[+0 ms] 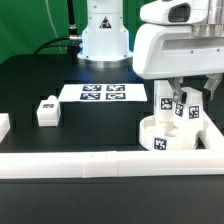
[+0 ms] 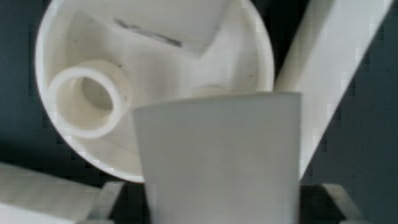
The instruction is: Assemble stool
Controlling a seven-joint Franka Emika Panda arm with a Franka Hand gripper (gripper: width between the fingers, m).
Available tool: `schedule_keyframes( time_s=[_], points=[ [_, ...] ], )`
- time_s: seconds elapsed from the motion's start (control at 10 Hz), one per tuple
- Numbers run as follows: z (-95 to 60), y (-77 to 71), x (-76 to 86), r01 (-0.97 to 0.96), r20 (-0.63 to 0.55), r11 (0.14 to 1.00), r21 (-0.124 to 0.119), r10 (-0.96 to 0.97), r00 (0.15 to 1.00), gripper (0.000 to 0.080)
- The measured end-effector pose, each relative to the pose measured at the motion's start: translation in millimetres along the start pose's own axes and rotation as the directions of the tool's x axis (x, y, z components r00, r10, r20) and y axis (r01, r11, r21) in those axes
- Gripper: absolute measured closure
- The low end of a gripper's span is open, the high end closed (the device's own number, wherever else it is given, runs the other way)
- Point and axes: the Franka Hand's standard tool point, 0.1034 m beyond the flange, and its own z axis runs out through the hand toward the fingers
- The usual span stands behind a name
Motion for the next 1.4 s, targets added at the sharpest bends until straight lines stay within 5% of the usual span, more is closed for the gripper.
schedule_keyframes(
  time_s=[0.4, 0.6, 0.8, 1.4],
  points=[
    [0.3, -4.8, -1.4, -0.426, -0.001, 0.905, 0.004, 0.426, 0.905, 0.0459],
    [0.9, -3.1, -2.5, -0.663, 0.005, 0.748, 0.026, 0.663, 0.749, 0.0459],
    [0.5, -2.8, -3.1, -0.806, 0.009, 0.591, 0.022, 0.806, 0.592, 0.0459],
    [0.8, -3.2, -2.9, -0.961, 0.033, 0.275, 0.027, 0.961, 0.275, 0.0459]
  ],
)
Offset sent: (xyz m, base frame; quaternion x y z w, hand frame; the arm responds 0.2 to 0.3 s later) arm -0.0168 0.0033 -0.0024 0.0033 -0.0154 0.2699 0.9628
